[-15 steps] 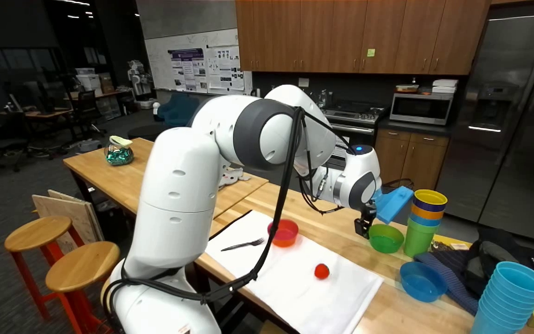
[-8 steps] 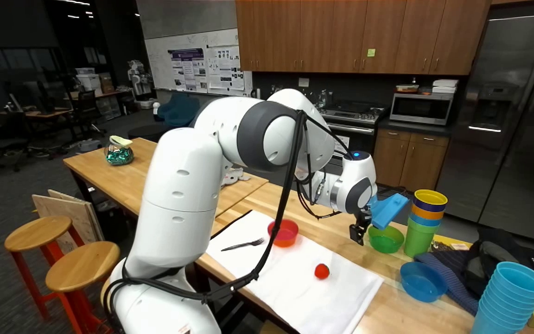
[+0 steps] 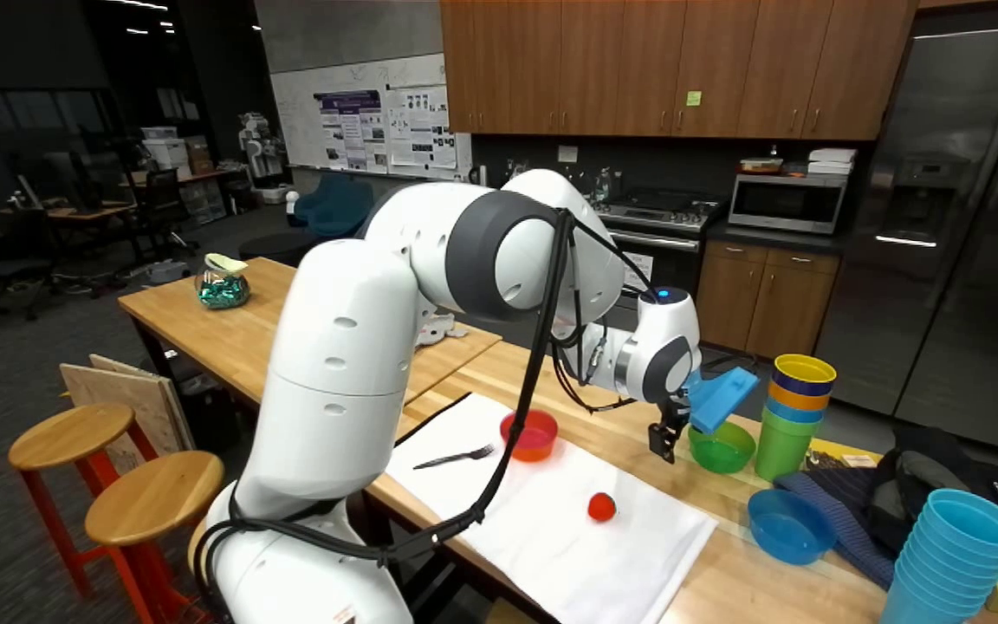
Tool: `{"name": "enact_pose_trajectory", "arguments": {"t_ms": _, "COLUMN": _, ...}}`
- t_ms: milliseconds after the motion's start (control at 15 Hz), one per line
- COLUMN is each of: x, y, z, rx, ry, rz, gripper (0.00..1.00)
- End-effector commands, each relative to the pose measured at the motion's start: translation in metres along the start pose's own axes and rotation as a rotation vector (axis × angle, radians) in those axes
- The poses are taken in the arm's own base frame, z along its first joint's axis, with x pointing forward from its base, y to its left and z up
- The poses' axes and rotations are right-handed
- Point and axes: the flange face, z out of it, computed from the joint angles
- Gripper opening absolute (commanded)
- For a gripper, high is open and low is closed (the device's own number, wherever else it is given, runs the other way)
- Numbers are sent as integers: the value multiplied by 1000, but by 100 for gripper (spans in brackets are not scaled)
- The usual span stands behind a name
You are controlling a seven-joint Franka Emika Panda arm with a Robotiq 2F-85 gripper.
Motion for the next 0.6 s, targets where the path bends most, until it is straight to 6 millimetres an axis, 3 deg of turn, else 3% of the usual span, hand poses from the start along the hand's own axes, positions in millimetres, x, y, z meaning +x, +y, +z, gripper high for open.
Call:
{"name": "enact_pose_trajectory", "arguments": {"t_ms": 0, "x": -13, "y": 4, "z": -2, "rx": 3, "ry": -6, "rz": 47, "gripper": 100}}
{"name": "enact_pose_trajectory", "arguments": {"t_ms": 533, "x": -28, "y": 5, "z": 3, "rx": 30, "ry": 4, "rz": 107, "gripper": 100}}
